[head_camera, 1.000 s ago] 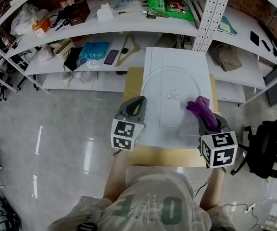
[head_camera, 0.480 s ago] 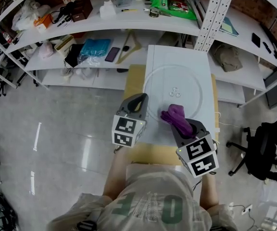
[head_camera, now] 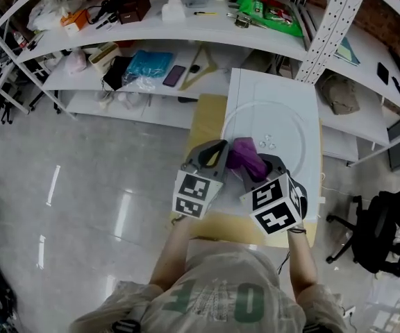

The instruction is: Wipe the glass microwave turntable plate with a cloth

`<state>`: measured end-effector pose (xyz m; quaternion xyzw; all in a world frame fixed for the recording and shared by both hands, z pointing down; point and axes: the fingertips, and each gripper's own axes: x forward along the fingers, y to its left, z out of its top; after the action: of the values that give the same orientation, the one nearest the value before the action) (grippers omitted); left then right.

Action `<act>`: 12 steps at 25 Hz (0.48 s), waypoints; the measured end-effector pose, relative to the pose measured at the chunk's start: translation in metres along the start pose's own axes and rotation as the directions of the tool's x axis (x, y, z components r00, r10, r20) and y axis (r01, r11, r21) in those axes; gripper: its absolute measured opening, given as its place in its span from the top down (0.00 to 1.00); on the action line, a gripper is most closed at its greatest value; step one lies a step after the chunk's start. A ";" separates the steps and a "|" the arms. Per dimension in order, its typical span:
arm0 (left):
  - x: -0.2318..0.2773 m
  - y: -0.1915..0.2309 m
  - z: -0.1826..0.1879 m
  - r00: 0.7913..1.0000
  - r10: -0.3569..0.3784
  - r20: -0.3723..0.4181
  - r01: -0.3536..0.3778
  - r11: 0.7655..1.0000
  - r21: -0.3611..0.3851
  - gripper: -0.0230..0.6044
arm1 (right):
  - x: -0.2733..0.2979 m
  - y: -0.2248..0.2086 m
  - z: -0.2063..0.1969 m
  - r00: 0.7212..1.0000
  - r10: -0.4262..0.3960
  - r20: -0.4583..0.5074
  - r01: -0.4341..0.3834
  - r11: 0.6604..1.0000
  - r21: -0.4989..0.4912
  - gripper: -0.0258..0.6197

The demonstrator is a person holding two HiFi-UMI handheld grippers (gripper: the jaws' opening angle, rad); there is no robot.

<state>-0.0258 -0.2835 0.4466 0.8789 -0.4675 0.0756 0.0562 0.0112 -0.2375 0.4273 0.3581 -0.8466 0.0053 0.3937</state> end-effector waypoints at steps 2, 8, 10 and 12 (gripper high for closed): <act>0.000 0.000 -0.001 1.000 -0.003 0.004 0.003 1.000 -0.002 0.96 | 0.008 -0.009 0.005 1.000 -0.010 -0.003 0.010 1.000 0.002 0.88; -0.001 -0.001 0.002 1.000 -0.013 0.010 0.013 1.000 -0.006 0.96 | 0.031 -0.033 0.021 0.999 -0.051 -0.010 0.051 0.998 -0.034 0.88; -0.001 -0.001 0.003 1.000 -0.015 0.010 0.015 1.000 -0.006 0.96 | 0.036 -0.038 0.025 0.999 -0.051 -0.008 0.051 0.998 -0.038 0.88; -0.001 -0.001 0.003 1.000 -0.015 0.009 0.015 1.000 -0.005 0.96 | 0.042 -0.043 0.028 0.999 -0.050 -0.003 0.050 0.998 -0.033 0.88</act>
<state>-0.0250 -0.2830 0.4430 0.8826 -0.4613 0.0699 0.0567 0.0008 -0.3028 0.4239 0.3728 -0.8366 -0.0178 0.4011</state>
